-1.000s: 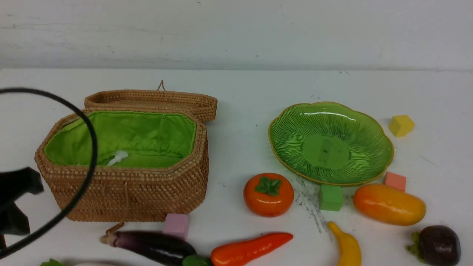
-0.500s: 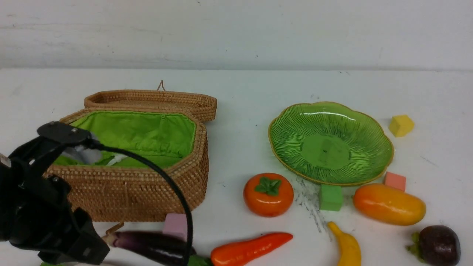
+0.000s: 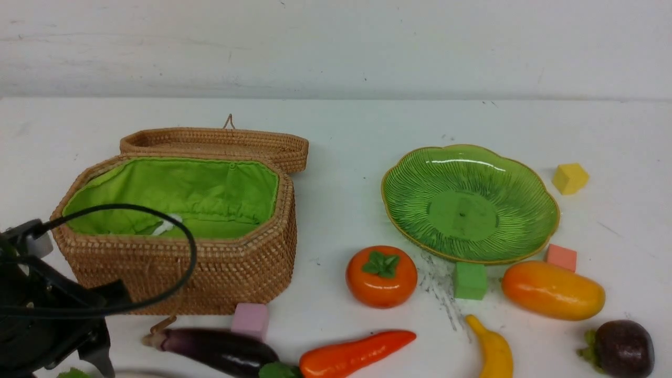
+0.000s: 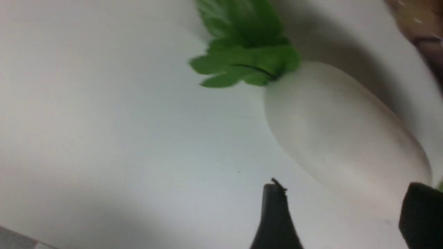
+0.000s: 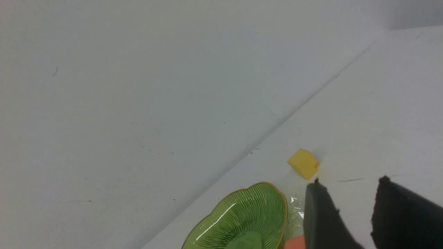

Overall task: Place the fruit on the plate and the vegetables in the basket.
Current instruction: Take a daikon with your left arm and place it on the basket on the left.

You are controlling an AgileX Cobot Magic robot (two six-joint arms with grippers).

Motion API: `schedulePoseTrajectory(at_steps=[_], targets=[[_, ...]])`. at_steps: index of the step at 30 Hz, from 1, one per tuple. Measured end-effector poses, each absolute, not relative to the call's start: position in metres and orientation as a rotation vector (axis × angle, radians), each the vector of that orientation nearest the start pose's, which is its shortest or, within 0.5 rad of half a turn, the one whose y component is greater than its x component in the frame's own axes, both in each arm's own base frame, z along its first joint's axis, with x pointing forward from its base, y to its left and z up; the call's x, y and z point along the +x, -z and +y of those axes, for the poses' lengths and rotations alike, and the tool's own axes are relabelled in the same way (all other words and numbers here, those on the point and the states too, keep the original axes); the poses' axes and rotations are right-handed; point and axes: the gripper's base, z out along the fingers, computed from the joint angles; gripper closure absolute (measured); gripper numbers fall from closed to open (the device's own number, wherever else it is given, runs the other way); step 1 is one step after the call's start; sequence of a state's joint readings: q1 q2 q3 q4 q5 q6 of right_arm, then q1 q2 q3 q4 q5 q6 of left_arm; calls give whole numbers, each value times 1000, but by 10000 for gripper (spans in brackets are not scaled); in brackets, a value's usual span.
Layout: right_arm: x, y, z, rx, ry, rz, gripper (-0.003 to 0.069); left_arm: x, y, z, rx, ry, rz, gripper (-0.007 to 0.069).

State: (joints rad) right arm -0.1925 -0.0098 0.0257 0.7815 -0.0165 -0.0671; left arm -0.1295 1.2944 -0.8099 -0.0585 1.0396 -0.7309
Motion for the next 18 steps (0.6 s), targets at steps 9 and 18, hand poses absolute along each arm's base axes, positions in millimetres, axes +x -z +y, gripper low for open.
schedulePoseTrajectory(at_steps=[9, 18], targets=[[55, -206, -12, 666, -412, 1346, 414, 214, -208, -43, -1299, 369, 2757, 97], [55, -206, -12, 666, -412, 1346, 414, 225, -188, -44, -1351, 373, 2737, 95]])
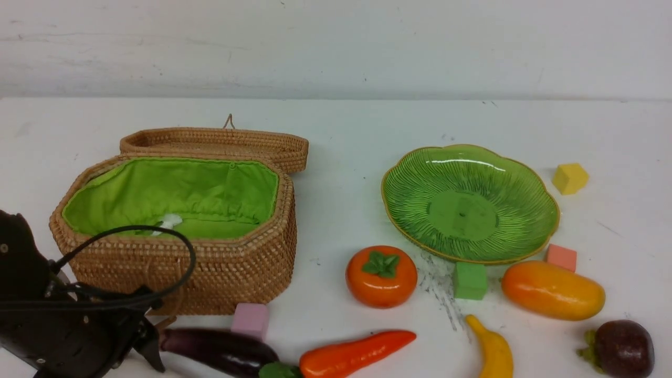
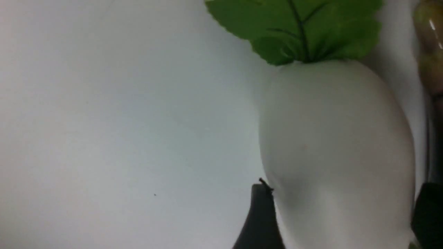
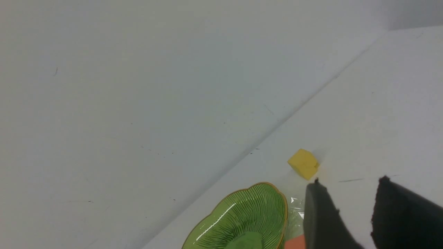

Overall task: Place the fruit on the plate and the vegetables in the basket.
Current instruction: Take a daikon with your left arm and place it on the basket on the left.

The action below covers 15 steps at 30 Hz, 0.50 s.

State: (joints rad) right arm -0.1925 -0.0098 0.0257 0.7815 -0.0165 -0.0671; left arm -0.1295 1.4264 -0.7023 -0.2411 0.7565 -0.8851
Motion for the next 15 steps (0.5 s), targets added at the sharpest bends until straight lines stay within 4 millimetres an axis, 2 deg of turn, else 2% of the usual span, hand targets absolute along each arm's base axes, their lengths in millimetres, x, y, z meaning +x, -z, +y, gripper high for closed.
schedulePoseTrajectory(at_steps=[6, 9, 15], targets=[[55, -206, -12, 666, -412, 1346, 414, 232, -174, -46, -1381, 352, 2773, 90], [55, -206, -12, 666, -412, 1345, 414, 234, -167, -46, -1329, 330, 2820, 97], [55, -206, -12, 666, -412, 1345, 414, 231, -165, -47, -1266, 308, 2888, 124]])
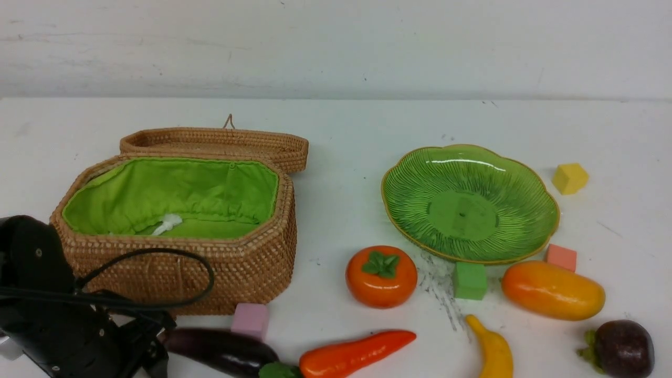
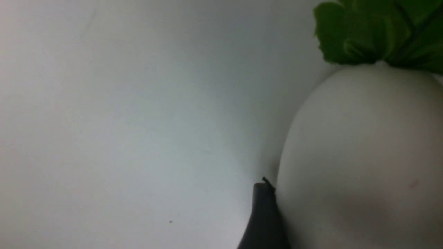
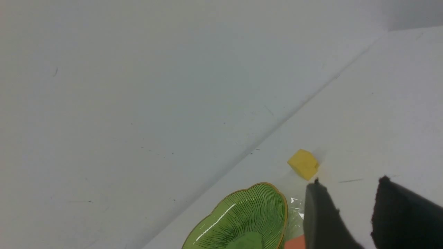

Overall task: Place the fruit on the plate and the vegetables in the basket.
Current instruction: Take a daikon with your left arm and place it on the basket on the left.

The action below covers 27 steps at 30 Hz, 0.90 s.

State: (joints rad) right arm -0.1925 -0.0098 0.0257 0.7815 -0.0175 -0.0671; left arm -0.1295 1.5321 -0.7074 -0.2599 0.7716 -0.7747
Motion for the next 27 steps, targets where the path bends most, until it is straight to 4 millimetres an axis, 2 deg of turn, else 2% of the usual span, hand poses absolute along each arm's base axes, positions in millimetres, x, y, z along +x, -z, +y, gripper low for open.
schedulePoseTrajectory(at_steps=[6, 8, 13, 14, 15, 16, 17, 18, 19, 20, 21, 22, 23, 24, 27], targets=[[55, -206, -12, 667, -413, 1344, 414, 222, -169, -47, -1212, 275, 2985, 124], [55, -206, -12, 667, -413, 1344, 414, 216, -176, -46, -1163, 274, 3018, 124], [55, -208, -13, 671, -402, 1322, 414, 199, -226, -47, -1028, 367, 2995, 124], [55, -208, -13, 672, -402, 1321, 414, 198, -227, -47, -1026, 374, 2989, 124], [55, -208, -14, 672, -401, 1319, 414, 201, -255, -49, -1003, 467, 2888, 124], [55, -208, -14, 672, -401, 1319, 414, 201, -262, -49, -1009, 497, 2853, 124], [55, -208, -14, 672, -401, 1319, 414, 205, -284, -51, -1022, 573, 2752, 124], [55, -208, -14, 672, -401, 1319, 414, 208, -294, -51, -1027, 611, 2695, 124], [55, -208, -14, 672, -401, 1319, 414, 216, -316, -53, -1037, 689, 2573, 124], [55, -208, -14, 672, -401, 1319, 414, 217, -319, -53, -1037, 699, 2556, 124], [55, -208, -14, 672, -401, 1319, 414, 228, -340, -53, -1033, 764, 2429, 124], [55, -208, -14, 672, -401, 1319, 414, 237, -352, -54, -1027, 792, 2365, 124], [55, -208, -14, 672, -401, 1319, 414, 238, -354, -54, -1025, 797, 2354, 124], [55, -208, -14, 672, -401, 1319, 414, 253, -366, -55, -1014, 827, 2286, 124], [55, -208, -14, 672, -401, 1318, 414, 282, -372, -58, -1028, 847, 2248, 124]])
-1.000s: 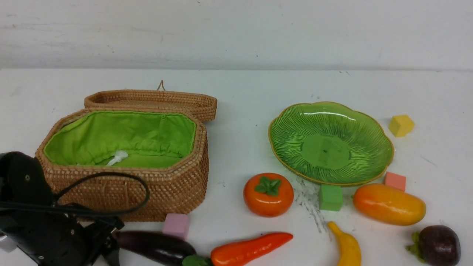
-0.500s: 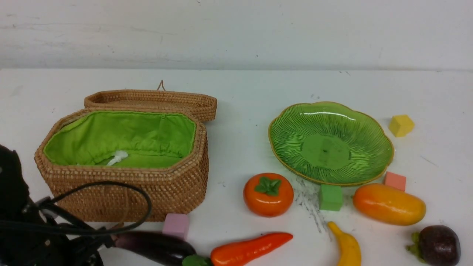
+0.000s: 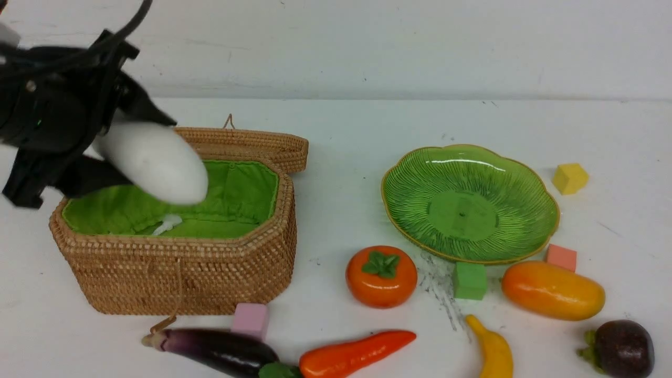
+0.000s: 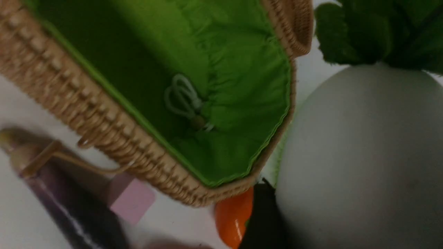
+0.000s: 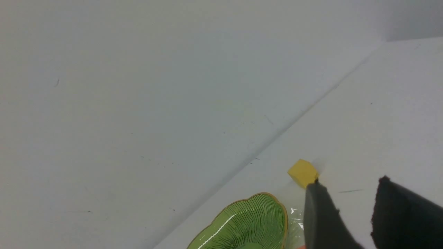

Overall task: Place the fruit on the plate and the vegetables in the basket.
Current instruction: Take a daikon with your left arm and place it on the basket on the left.

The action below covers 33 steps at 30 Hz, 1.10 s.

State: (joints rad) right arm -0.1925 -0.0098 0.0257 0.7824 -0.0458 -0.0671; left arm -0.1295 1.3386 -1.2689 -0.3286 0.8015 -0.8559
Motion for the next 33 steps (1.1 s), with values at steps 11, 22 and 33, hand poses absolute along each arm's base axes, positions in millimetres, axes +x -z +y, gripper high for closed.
schedulePoseTrajectory(at_steps=[11, 22, 33], targets=[[55, -208, -14, 673, -400, 1316, 414, 357, -289, -70, -1330, 783, 2399, 124], [55, -208, -14, 673, -400, 1316, 414, 365, -277, -71, -1366, 782, 2391, 86], [55, -208, -14, 673, -400, 1316, 414, 357, -310, -69, -1141, 757, 2418, -21]])
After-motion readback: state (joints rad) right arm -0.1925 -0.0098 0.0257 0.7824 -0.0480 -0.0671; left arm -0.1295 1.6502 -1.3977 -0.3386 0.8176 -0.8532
